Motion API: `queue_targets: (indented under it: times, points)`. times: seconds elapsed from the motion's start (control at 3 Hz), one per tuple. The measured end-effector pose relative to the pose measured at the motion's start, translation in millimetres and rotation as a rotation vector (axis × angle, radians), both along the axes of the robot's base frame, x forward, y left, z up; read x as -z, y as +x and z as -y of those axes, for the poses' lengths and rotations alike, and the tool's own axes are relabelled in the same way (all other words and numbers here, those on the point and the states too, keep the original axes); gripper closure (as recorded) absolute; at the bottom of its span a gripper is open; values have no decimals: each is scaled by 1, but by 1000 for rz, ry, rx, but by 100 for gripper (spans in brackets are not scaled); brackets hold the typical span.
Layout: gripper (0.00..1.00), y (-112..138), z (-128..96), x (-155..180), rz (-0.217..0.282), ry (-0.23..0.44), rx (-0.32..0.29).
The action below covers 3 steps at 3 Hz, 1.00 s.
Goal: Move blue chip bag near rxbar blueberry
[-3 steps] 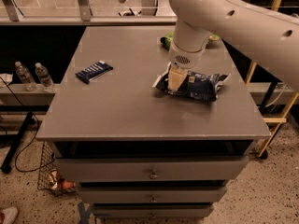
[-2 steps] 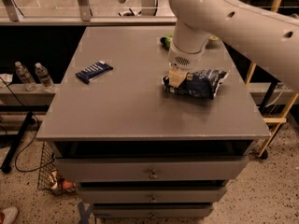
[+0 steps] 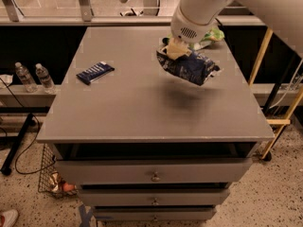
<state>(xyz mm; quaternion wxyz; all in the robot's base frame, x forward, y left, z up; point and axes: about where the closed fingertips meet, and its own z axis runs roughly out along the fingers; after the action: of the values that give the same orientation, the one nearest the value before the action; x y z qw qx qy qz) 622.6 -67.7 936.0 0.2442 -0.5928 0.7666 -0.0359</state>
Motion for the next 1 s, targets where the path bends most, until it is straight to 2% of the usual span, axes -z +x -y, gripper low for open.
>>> queue_targets:
  times: [0.33,0.67,1.0]
  points:
    - [100,13,-38,-42,59,46,-106]
    - [100,28,-92,-54,76,65,-208]
    - [100,38,-139,-47,74,83,-285]
